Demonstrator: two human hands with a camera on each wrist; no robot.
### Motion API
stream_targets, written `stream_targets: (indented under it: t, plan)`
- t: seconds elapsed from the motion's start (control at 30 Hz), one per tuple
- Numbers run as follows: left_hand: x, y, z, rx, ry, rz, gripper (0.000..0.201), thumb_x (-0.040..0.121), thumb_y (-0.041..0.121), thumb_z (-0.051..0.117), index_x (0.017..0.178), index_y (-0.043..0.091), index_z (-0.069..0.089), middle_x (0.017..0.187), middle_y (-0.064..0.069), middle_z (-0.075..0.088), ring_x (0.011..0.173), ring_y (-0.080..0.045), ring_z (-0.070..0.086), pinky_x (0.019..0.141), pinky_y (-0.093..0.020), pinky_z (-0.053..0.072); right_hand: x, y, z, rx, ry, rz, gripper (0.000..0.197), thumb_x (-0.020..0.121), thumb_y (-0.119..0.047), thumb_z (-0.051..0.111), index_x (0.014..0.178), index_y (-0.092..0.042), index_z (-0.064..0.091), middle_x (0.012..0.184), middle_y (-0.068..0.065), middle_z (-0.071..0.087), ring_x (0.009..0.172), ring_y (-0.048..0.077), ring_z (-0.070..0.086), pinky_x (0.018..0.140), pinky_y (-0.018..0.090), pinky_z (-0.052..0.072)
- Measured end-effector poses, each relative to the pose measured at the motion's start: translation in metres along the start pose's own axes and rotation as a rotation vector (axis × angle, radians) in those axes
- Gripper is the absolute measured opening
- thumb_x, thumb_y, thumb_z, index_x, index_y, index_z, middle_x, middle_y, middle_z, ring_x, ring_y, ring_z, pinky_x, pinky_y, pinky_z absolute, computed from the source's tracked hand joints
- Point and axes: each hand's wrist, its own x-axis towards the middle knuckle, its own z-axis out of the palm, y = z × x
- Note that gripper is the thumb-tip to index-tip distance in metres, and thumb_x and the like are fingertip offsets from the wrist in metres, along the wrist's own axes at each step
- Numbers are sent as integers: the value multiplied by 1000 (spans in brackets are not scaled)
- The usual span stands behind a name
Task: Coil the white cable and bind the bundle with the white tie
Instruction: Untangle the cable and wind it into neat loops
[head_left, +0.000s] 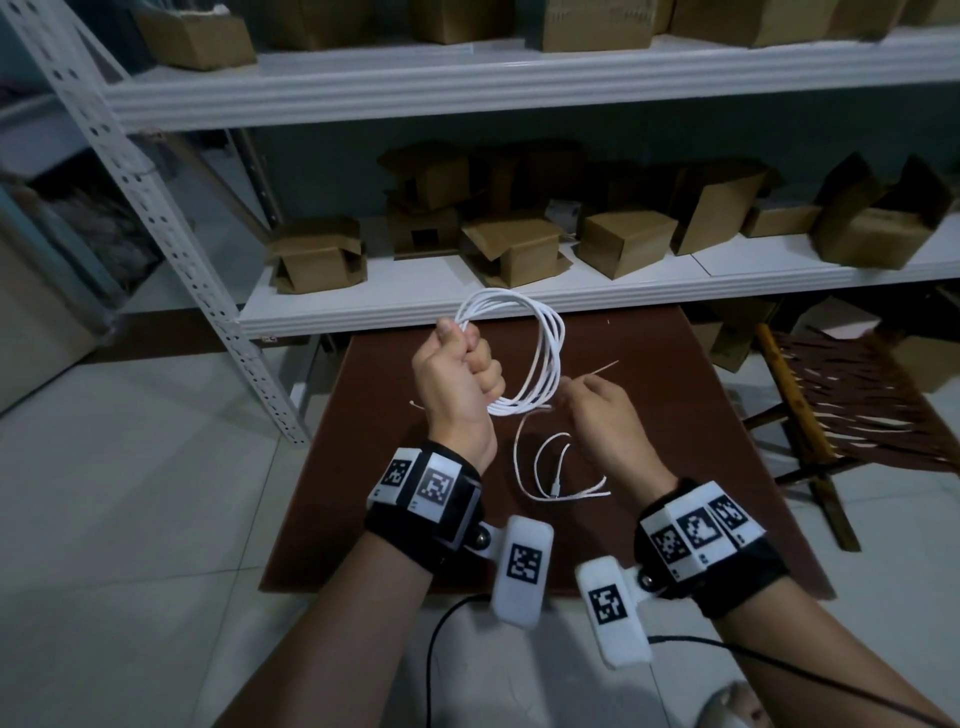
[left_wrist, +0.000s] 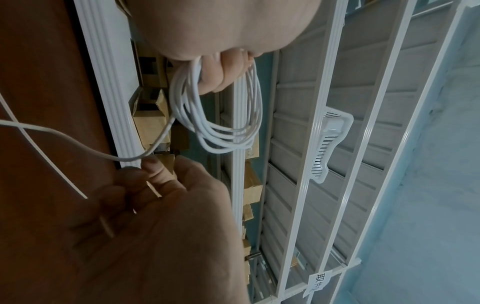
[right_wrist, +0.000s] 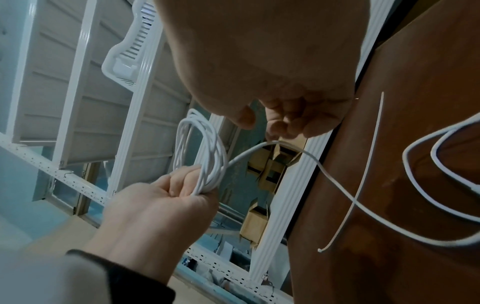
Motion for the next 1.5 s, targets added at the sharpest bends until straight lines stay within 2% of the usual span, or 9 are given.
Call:
stream_targets:
  t: [0.17,0.23,0.43,0.57,0.73,0.93,1.13,1.33,1.5]
  plan:
    - [2,0,-1,-20,6,1,46,116,29,32,72,17,39,51,9,25,39,-3,15,38,-19,11,-1,-7,6,643,-239,329,28,109,-24,49,121,-2,60,85,22,70,72,27,72,62,30,63]
    - [3,1,-2,-13,17,-4,46,115,29,33,72,17,40,51,9,26,39,-3,16,38,-19,10,2,-10,3,894,-202,311,17,108,-16,52,119,-3,54,99,27,59,86,28,70,69,31,66]
    - [7,9,-7,72,108,-5,46,116,28,34,71,18,41,53,8,26,40,-4,16,37,-19,12,2,-17,-19,1116,-116,245,9,105,-9,60,105,-1,62,101,20,80,84,20,80,75,24,65]
    - [7,10,-9,134,113,-18,46,115,30,35,71,19,42,55,7,25,41,-4,16,36,-20,12,4,-15,-21,910,-116,175,18,106,-19,59,109,-5,71,79,6,72,63,10,67,57,16,56]
    - [7,8,-9,226,121,-31,45,115,29,35,72,20,41,57,5,25,41,-4,16,36,-20,12,-1,-18,-16,592,-67,-120,22,108,-11,54,116,-3,73,62,4,61,57,14,52,56,20,45]
    - [10,6,-8,275,144,-93,45,115,29,35,72,19,42,53,7,26,37,-4,17,36,-18,12,-7,-24,-17,582,-125,-295,24,107,-5,54,124,-2,71,86,8,69,62,21,50,56,20,46]
    - [11,5,-8,321,131,-108,44,114,29,36,72,19,43,54,6,27,38,-5,18,37,-19,12,-9,-23,-17,550,-185,-354,25,106,-12,60,120,-21,78,117,14,73,93,37,48,63,31,63]
    - [4,2,-5,401,53,-73,41,115,27,38,75,20,43,55,6,30,40,-5,20,35,-19,16,-16,-25,-18,428,-186,-418,25,105,-14,62,127,-16,75,115,38,63,79,30,51,61,27,57]
    - [2,0,-3,409,-14,-77,40,115,27,37,77,20,45,57,5,29,40,-4,21,34,-18,17,-13,-23,-16,415,-214,-403,32,107,-15,60,137,-13,70,120,43,61,61,19,54,55,26,55]
